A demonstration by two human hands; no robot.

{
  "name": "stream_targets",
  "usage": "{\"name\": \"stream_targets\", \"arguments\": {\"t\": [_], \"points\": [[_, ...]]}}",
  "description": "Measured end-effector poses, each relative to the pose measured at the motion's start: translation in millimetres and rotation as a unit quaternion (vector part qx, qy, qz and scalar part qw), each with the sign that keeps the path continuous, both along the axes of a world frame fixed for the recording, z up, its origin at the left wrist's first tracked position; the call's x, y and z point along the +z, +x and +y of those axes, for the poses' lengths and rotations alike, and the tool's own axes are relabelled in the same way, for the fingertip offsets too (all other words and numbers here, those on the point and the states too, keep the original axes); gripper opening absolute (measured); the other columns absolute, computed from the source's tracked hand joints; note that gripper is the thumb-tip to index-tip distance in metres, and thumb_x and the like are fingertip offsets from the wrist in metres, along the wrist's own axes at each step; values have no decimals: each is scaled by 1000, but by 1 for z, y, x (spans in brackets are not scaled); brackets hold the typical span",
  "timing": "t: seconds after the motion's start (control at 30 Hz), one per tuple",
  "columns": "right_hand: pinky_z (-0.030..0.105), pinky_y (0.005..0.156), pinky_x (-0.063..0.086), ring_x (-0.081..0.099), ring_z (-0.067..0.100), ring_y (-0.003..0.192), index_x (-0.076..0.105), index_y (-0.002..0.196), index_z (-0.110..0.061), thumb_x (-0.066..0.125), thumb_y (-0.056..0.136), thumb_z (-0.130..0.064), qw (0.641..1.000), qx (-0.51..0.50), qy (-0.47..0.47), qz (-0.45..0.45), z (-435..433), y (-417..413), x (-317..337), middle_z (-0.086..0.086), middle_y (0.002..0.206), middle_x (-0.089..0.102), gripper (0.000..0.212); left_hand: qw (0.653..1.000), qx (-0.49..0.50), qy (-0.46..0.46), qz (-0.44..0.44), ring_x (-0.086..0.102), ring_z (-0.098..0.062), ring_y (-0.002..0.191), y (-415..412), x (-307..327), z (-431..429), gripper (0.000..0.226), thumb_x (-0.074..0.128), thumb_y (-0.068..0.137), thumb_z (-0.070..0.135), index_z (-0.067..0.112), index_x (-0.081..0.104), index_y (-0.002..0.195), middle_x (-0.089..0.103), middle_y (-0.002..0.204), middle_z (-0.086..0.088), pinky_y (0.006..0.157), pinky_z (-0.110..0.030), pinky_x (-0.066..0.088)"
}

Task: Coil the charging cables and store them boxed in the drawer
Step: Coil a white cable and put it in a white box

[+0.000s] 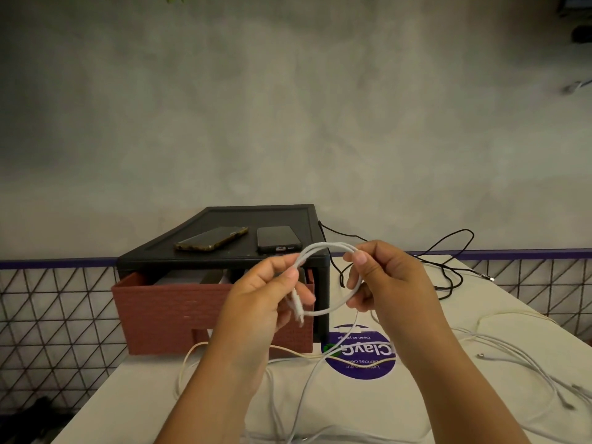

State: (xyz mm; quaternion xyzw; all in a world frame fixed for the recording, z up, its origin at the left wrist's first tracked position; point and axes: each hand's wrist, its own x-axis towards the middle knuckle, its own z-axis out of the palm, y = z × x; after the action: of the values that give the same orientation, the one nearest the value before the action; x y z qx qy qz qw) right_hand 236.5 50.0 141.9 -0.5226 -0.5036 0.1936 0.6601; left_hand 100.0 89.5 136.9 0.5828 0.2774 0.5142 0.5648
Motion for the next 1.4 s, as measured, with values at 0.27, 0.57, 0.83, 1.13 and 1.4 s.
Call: {"name": "stream_targets", "arguments": {"t": [0.27, 0.57, 0.83, 1.13, 1.4], "points": [[11, 44, 40, 50, -2, 45, 65, 73, -30, 54, 91, -17, 996, 37, 10, -83, -3, -3, 0, -14, 51, 57, 25, 999, -35, -9, 37, 55, -10, 55, -11, -1, 7, 20, 48, 90, 17, 9, 65, 83, 60, 60, -5, 64, -27, 43], [14, 51, 43, 48, 1, 49, 68, 65, -37, 67, 83, -17, 994, 14, -11, -112, -5, 12, 0, -7, 54, 59, 27, 955, -196, -147, -167, 22, -2, 29, -24, 3, 14, 25, 71, 68, 31, 11, 56, 62, 23, 40, 8, 31, -15, 24], [10, 48, 34, 49, 5, 55, 60, 81, -35, 59, 90, -23, 960, -166, -60, -219, -5, 49, -12, -8, 64, 61, 14, 890, -139, -147, -409, 28, -3, 35, -45, 3, 29, 24, 67, 53, 21, 11, 70, 75, 29, 47, 9, 34, -15, 34], [30, 75, 54, 63, 9, 78, 66, 70, -43, 63, 86, -31, 893, 53, -218, -389, -29, 28, 11, -9, 81, 70, 20, 892, -87, -109, -430, 43, -5, 45, -48, 2, 35, 57, 73, 42, 20, 4, 74, 96, 46, 57, 7, 49, -21, 49], [5, 63, 40, 55, -12, 69, 61, 81, -48, 66, 82, -36, 860, 201, -202, -424, -51, 0, 29, -33, 69, 60, 13, 907, -94, -110, -396, 44, -4, 44, -34, 3, 25, 60, 67, 54, 24, 6, 67, 111, 49, 56, 7, 53, -22, 52]]}}
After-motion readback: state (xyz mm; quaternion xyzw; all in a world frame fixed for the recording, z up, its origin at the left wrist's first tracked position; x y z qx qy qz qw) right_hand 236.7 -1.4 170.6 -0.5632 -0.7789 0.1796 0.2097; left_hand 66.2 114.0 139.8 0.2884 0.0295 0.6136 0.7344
